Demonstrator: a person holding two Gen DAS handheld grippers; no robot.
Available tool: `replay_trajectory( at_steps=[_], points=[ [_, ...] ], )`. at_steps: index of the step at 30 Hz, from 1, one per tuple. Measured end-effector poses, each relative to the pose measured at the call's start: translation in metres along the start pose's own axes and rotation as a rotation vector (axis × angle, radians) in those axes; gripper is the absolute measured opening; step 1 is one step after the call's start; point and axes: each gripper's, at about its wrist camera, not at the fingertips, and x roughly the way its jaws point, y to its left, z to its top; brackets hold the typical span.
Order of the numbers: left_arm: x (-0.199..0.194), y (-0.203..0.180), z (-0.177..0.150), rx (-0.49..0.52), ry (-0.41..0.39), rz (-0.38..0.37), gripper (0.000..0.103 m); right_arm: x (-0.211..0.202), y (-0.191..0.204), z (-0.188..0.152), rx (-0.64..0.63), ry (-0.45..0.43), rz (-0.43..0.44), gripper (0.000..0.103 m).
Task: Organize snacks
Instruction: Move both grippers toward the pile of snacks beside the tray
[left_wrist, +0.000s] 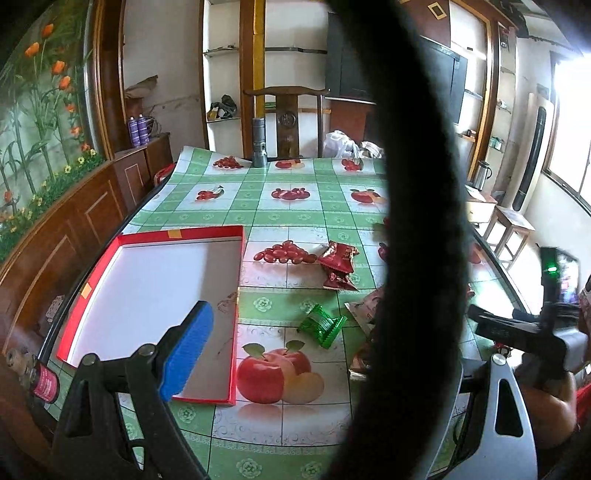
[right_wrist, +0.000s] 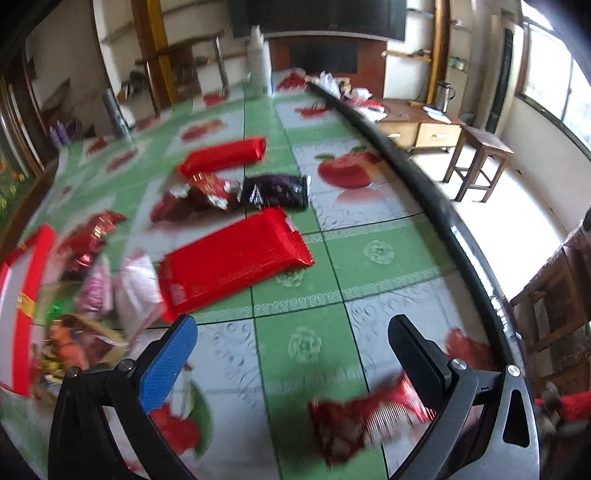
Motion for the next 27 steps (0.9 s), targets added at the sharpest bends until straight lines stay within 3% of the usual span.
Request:
replay_trajectory(
  at_steps=[7, 27],
  points=[
    [0.000, -0.007, -0.004, 0.017, 0.009, -0.017, 0.089, -0.053, 0.025, -0.003, -0.129, -0.152, -0.098, 0.103],
    [-0.001, -0.009, -0.012, 0.017, 0.014, -0.013, 0.089, -0.082, 0.039, -0.001, -0.154, -0.209, -0.029, 0.103]
  ],
)
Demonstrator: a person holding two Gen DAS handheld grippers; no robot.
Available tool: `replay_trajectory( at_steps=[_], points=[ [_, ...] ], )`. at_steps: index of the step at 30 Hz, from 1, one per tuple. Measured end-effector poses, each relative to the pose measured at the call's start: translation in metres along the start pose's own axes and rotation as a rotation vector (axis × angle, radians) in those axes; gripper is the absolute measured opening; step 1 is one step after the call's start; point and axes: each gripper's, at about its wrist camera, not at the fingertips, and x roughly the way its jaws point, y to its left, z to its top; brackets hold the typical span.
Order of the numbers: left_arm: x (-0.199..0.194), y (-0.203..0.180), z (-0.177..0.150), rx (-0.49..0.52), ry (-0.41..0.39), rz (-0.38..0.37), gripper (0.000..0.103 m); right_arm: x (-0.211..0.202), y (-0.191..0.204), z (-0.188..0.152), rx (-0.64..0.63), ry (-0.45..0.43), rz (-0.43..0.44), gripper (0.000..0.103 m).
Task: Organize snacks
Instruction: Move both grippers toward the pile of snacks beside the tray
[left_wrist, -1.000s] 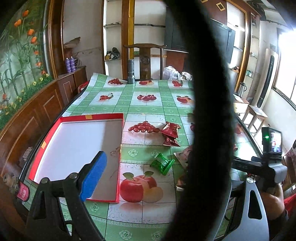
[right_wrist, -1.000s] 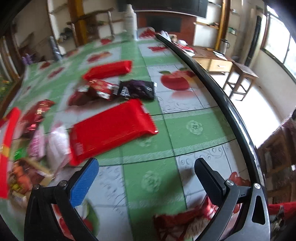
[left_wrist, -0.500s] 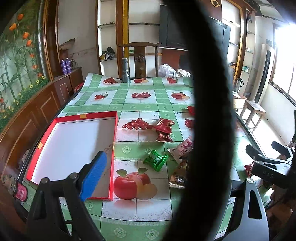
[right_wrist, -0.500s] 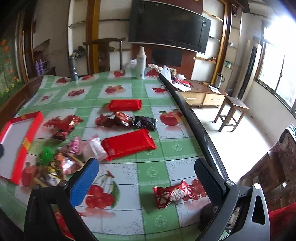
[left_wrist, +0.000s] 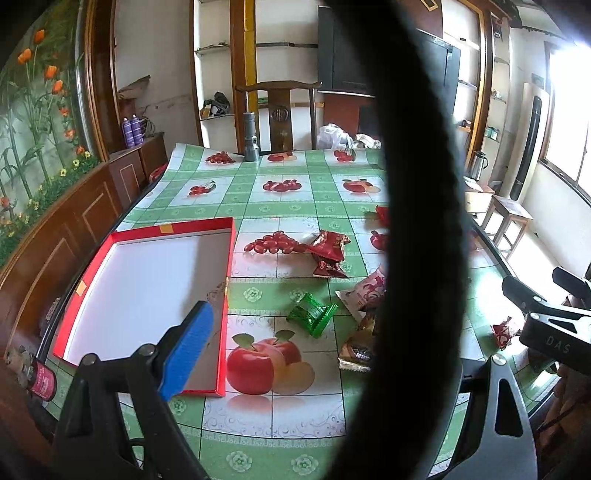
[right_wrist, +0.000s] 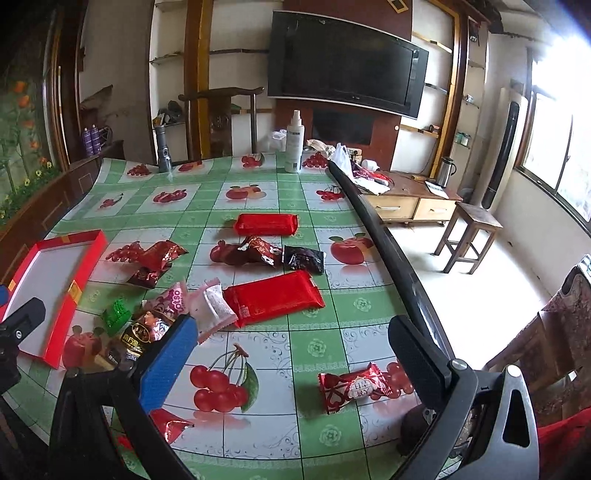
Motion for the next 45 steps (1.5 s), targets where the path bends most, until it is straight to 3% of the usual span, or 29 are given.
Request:
replay_trajectory(
  at_steps=[33, 45],
  points=[
    [0.016, 0.009, -0.002, 0.012, 0.027, 0.028, 0.089, 0.004, 0.001, -0.001, -0.011, 0.022, 0.012, 0.103],
    [0.025, 0.004, 0.000, 0.039, 0.034, 0.080, 0.089, 0.004, -0.005, -0.014, -0.011, 0.049, 0.165, 0.103]
  ],
)
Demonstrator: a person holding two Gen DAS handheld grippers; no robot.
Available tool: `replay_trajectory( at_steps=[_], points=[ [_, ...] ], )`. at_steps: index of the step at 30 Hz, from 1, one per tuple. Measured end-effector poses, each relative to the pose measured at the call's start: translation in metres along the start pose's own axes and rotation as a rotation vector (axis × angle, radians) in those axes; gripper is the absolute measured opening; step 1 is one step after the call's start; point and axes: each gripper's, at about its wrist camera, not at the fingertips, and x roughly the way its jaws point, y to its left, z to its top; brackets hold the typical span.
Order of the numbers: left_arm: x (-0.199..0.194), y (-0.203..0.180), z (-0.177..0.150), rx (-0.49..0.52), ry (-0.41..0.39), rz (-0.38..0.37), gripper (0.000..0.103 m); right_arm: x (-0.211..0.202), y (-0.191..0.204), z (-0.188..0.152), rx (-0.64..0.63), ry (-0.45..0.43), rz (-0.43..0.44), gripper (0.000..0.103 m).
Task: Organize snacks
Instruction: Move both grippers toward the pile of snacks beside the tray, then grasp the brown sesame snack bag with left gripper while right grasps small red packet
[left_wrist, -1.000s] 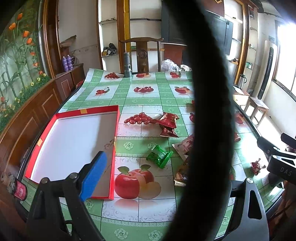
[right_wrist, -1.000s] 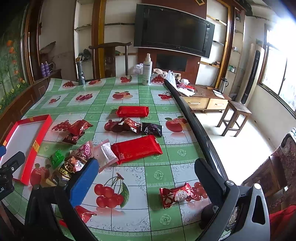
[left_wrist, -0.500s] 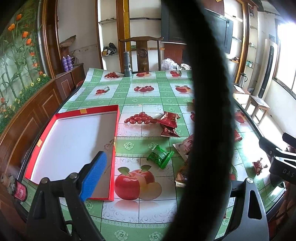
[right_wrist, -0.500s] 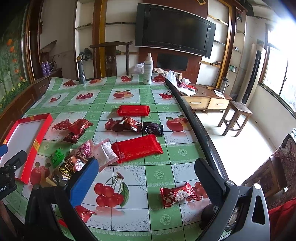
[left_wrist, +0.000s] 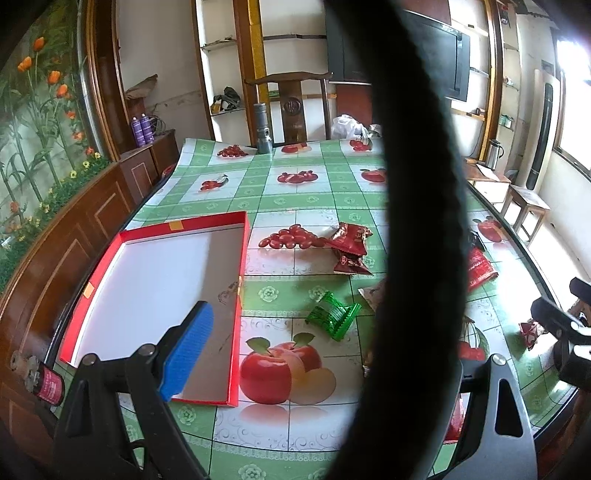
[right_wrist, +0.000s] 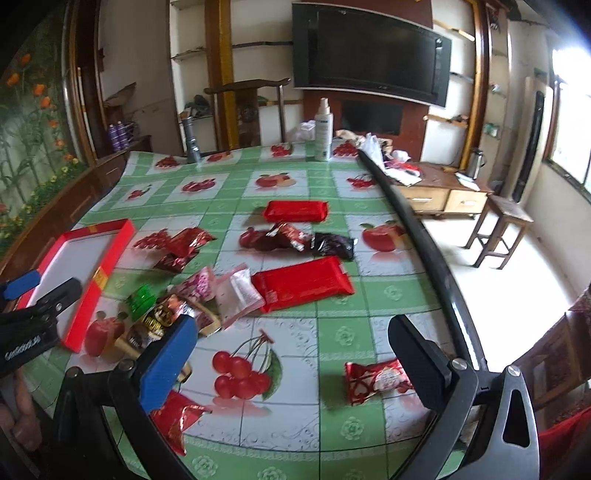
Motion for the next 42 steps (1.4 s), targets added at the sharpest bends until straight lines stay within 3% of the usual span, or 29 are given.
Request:
replay_trajectory(
  at_steps=[4, 10, 17, 33, 37, 42],
  points=[
    [0.003, -0.002, -0.004, 0.010, 0.014, -0.035, 0.089, 0.002, -0.001, -0.007, -0.013, 0.017, 0.037, 0.103],
    [0.010, -0.012, -0.017, 0.075, 0.060, -0.166, 0.089, 0.009, -0.007, -0.021, -0.038, 0.056, 0.092, 0.103],
    [0.027, -0.042, -0.024, 0.137, 0.122, -0.231, 0.089, 0.014, -0.016, -0.025, -0.014, 0.069, 0.140, 0.102],
    [0.070, -0.073, -0.023, 0.196, 0.184, -0.225, 0.089, 0.041, -0.024, -0.009, 0.023, 0.096, 0.173, 0.101],
    [0.077, -0.071, -0.025, 0.211, 0.204, -0.220, 0.072, 0.041, -0.020, -0.016, 0.003, 0.131, 0.207, 0.093],
    [0.076, -0.061, -0.025, 0.209, 0.197, -0.207, 0.069, 0.026, 0.003, -0.041, -0.062, 0.185, 0.306, 0.090]
  ],
)
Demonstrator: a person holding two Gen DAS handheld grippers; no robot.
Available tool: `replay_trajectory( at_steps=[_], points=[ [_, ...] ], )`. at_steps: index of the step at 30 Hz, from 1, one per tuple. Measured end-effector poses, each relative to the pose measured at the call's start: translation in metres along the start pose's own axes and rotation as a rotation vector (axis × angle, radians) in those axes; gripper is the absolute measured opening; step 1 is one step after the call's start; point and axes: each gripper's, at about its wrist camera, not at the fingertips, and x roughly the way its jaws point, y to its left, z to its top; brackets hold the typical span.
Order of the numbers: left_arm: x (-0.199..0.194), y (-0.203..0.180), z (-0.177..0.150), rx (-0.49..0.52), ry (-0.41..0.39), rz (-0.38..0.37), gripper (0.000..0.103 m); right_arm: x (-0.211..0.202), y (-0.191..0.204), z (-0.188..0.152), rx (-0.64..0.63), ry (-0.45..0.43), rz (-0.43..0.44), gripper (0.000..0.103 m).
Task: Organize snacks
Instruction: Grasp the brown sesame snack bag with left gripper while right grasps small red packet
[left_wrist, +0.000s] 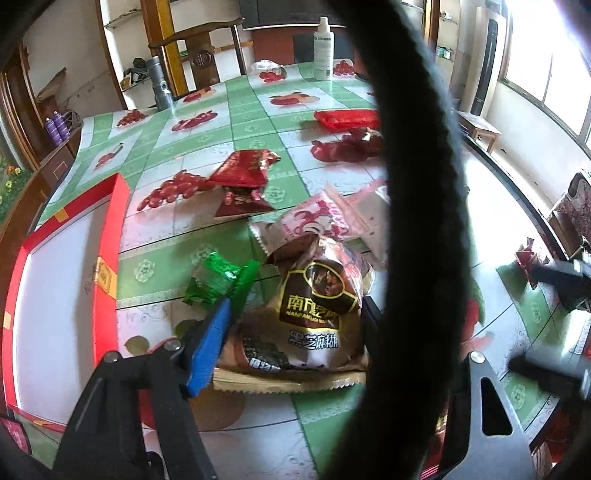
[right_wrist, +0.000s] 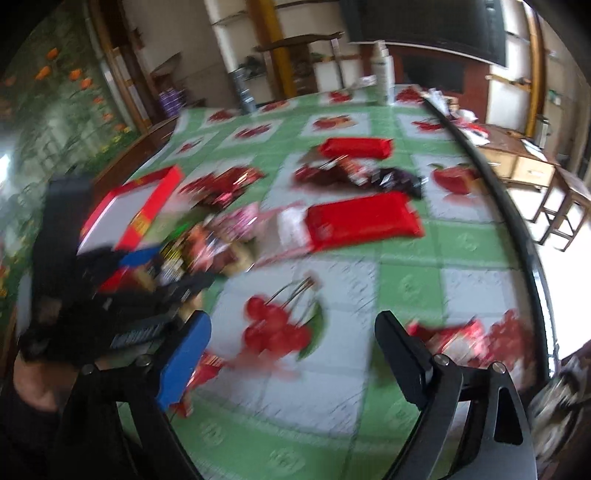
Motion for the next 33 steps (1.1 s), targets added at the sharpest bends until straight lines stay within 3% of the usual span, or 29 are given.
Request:
replay_trajectory(
  at_steps=[3, 5, 7, 10, 18, 21, 33],
  points=[
    [-0.002, 0.009, -0.002, -0.010, -0.003, 0.006, 0.068, 0.009, 0.024, -0.014, -0.041, 0.054, 0.034, 0.083],
    [-0.004, 0.016, -0.005, -0.017, -0.003, 0.004, 0.066, 0.017, 0.036, -0.019, -0.057, 0.083, 0.050, 0.072],
    [-0.006, 0.021, -0.008, -0.022, -0.003, 0.003, 0.066, 0.027, 0.046, -0.022, -0.061, 0.106, 0.057, 0.071],
    [-0.009, 0.028, -0.012, -0.034, -0.003, -0.001, 0.065, 0.037, 0.057, -0.024, -0.072, 0.129, 0.053, 0.055],
    [-0.015, 0.042, -0.018, -0.077, -0.007, -0.029, 0.063, 0.041, 0.059, -0.020, -0.065, 0.115, 0.057, 0.042],
    [-0.018, 0.045, -0.018, -0.082, -0.009, -0.033, 0.058, 0.041, 0.056, -0.020, -0.054, 0.117, 0.061, 0.031],
    [-0.044, 0.046, -0.019, -0.092, -0.070, 0.030, 0.058, 0.023, 0.050, -0.015, -0.036, 0.069, 0.051, 0.030]
  ],
)
